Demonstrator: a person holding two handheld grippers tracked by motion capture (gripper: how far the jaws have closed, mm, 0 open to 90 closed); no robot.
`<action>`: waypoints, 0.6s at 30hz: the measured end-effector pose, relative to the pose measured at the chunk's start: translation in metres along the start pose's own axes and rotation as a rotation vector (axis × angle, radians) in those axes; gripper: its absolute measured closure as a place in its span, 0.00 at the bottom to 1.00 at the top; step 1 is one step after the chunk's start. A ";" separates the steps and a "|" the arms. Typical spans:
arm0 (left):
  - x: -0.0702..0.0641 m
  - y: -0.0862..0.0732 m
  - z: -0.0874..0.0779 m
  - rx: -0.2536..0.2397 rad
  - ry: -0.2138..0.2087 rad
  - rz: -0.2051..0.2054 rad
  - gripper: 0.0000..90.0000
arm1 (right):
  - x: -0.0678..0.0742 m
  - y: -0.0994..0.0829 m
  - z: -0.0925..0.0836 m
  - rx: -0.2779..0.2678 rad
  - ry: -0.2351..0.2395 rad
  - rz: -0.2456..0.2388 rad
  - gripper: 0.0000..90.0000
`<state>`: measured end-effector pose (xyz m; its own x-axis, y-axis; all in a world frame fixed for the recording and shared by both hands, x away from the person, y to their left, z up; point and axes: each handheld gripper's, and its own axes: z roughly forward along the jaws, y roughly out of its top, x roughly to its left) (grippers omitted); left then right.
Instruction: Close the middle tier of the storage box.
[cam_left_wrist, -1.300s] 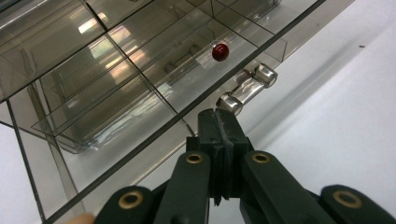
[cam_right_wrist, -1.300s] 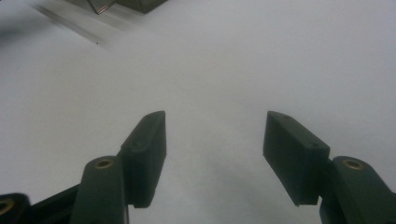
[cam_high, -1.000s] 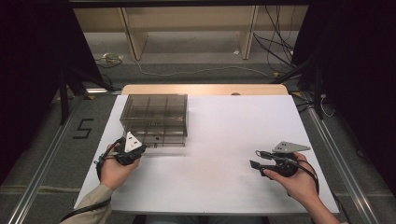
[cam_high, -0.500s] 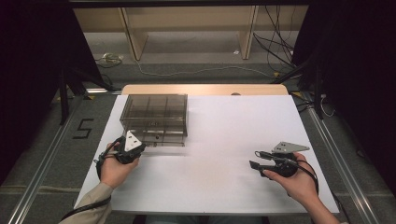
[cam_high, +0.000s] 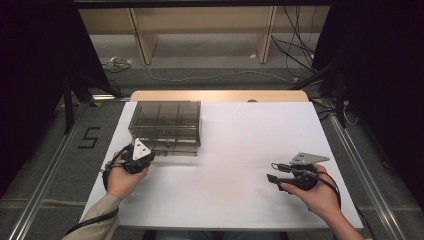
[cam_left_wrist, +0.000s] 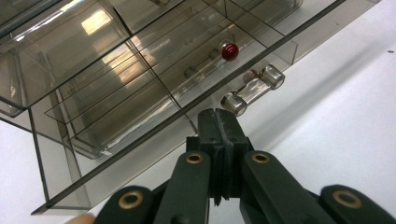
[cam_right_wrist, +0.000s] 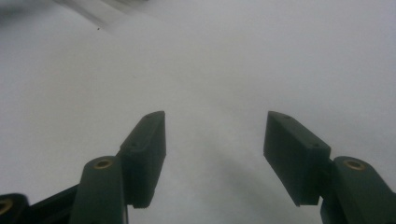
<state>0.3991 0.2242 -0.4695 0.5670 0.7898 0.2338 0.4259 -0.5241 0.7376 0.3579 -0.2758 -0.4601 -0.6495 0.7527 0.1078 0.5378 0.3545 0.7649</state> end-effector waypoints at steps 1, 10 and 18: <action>0.000 0.000 0.000 0.000 0.000 0.001 0.99 | 0.000 0.000 0.000 0.000 0.000 -0.001 0.44; 0.001 0.002 0.002 -0.001 0.004 -0.001 0.99 | 0.000 0.000 0.000 0.001 0.003 0.000 0.43; 0.003 0.003 0.004 -0.001 0.007 -0.008 0.99 | 0.000 0.000 0.000 0.000 0.001 0.003 0.43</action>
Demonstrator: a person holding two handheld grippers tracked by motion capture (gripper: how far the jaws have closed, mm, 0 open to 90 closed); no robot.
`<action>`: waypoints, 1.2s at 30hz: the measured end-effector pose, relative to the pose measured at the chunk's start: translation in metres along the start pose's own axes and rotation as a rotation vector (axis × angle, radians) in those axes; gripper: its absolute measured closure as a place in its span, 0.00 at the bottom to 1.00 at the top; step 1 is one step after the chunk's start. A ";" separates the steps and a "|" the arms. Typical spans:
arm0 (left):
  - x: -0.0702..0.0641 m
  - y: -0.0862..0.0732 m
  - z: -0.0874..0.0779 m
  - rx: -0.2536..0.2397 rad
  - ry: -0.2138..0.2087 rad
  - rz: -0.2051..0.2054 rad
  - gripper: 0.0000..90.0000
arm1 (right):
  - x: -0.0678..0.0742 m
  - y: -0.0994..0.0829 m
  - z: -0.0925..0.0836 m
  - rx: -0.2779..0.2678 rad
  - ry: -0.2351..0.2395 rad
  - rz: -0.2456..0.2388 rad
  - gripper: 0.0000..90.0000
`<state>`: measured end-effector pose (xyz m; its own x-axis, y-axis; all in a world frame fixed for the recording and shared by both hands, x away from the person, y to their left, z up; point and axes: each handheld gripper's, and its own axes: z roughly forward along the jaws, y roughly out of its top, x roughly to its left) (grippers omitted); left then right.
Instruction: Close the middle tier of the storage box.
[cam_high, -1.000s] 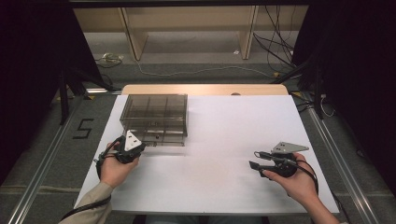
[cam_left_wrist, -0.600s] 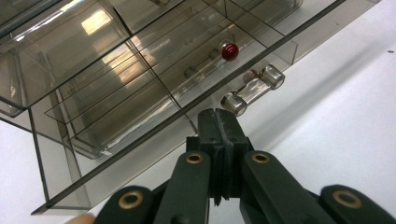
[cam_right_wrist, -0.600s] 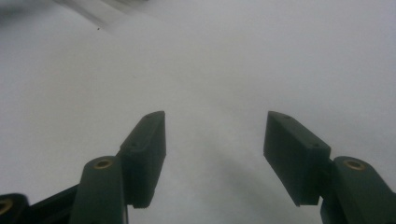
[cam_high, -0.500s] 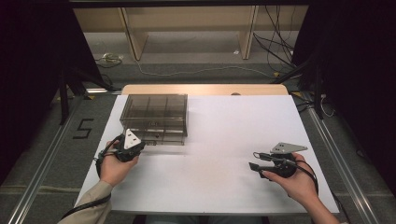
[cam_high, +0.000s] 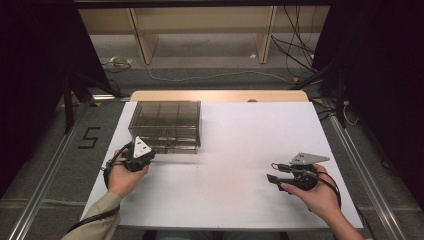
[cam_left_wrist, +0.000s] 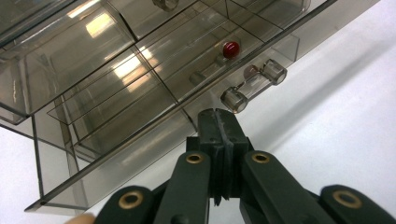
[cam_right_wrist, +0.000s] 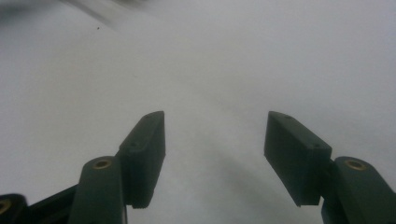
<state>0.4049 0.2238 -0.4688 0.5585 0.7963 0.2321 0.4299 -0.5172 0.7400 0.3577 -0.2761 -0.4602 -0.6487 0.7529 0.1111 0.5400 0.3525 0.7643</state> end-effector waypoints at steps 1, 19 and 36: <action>0.000 0.000 0.000 -0.001 0.001 -0.001 0.99 | 0.000 0.000 0.000 -0.002 0.000 -0.001 0.43; 0.006 0.002 0.002 -0.003 0.011 -0.012 0.99 | 0.000 0.000 0.000 0.002 0.002 -0.001 0.43; 0.009 0.004 0.004 0.000 0.018 -0.015 0.99 | 0.000 0.000 0.000 0.000 0.002 0.001 0.43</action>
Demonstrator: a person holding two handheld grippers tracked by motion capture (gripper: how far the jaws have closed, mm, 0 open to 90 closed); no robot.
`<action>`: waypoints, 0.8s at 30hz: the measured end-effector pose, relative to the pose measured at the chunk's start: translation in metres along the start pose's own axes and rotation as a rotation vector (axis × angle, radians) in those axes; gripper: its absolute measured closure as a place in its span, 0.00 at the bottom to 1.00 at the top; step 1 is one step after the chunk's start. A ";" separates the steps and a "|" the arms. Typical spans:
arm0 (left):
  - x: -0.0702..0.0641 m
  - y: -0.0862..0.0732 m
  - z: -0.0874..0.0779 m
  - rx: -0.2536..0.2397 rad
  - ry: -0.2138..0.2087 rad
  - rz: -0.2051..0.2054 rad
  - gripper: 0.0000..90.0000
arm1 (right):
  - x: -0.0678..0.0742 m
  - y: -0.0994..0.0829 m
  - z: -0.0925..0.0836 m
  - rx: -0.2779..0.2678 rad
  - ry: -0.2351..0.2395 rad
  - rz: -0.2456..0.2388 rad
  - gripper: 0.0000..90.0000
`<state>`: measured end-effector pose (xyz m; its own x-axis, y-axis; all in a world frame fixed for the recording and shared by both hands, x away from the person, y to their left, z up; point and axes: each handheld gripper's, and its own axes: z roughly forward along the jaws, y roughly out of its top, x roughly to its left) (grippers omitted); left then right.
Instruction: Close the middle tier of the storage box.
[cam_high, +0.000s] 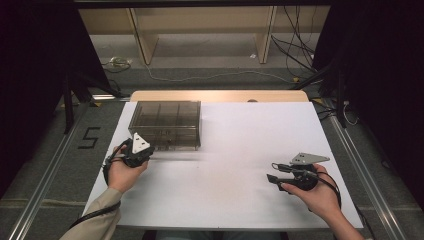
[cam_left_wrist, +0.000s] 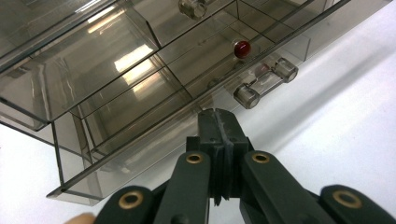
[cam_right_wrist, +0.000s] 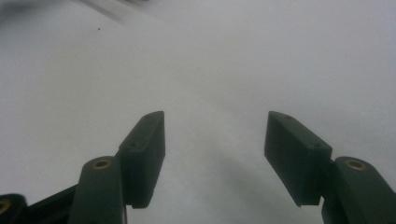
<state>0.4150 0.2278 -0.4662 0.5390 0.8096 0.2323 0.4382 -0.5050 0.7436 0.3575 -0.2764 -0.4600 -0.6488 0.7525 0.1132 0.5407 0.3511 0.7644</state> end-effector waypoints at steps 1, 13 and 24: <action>0.000 0.000 0.000 -0.002 0.000 -0.003 0.99 | 0.000 0.000 0.000 0.000 0.000 0.000 0.43; 0.002 0.002 0.001 -0.004 0.004 -0.009 0.99 | 0.000 0.000 0.000 -0.002 0.000 0.002 0.43; 0.004 0.003 0.003 -0.006 0.007 -0.015 0.99 | 0.000 0.000 0.000 -0.002 0.001 0.003 0.43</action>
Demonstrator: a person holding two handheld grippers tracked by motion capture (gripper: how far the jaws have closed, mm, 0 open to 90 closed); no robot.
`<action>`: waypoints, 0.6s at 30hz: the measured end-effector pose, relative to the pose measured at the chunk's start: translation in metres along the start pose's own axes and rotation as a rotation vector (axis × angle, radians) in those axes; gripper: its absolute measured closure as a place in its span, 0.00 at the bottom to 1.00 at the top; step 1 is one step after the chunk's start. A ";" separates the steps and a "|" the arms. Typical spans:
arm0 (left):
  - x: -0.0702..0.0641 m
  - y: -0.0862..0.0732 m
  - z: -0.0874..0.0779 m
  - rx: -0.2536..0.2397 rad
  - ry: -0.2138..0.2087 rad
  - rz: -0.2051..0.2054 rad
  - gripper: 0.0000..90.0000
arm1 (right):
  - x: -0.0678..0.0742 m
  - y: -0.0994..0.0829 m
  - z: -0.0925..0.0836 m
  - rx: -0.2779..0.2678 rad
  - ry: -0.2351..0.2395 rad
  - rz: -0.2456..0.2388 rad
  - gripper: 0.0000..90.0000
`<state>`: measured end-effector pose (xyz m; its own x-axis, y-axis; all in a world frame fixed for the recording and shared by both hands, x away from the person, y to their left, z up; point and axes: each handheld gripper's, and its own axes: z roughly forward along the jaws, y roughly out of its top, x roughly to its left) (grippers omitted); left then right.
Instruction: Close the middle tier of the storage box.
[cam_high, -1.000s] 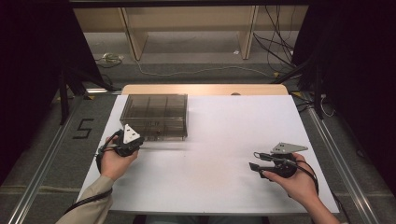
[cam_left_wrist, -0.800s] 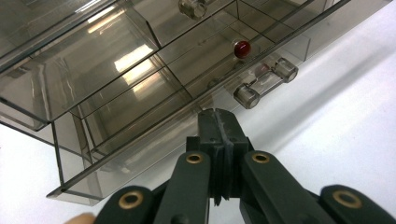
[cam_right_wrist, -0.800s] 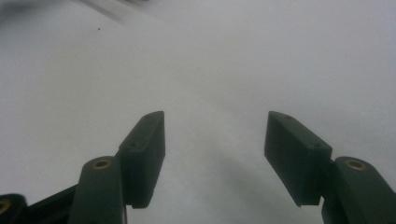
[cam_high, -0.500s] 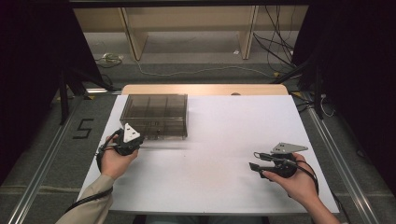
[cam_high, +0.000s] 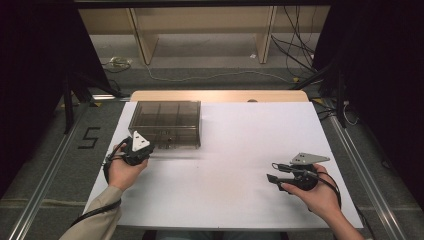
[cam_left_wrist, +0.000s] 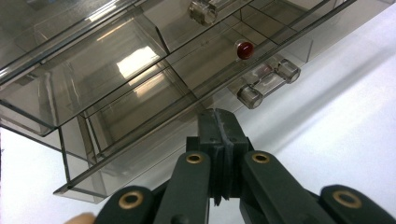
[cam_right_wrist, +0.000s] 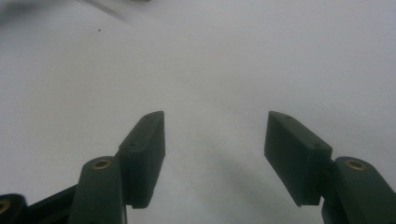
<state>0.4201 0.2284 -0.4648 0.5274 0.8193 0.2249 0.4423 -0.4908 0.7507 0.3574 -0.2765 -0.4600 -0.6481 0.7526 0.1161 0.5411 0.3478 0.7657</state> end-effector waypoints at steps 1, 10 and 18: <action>0.000 0.000 0.000 0.000 0.000 0.000 0.99 | 0.000 0.000 0.000 0.001 0.000 0.000 0.43; 0.001 0.002 0.001 -0.006 0.004 -0.006 0.99 | 0.000 0.000 0.000 0.000 0.001 0.000 0.43; 0.002 0.004 0.002 -0.006 0.007 -0.008 0.99 | 0.000 0.000 0.000 0.000 0.000 0.001 0.43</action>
<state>0.4249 0.2278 -0.4630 0.5192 0.8251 0.2230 0.4420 -0.4825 0.7562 0.3573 -0.2766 -0.4601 -0.6474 0.7531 0.1171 0.5419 0.3468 0.7656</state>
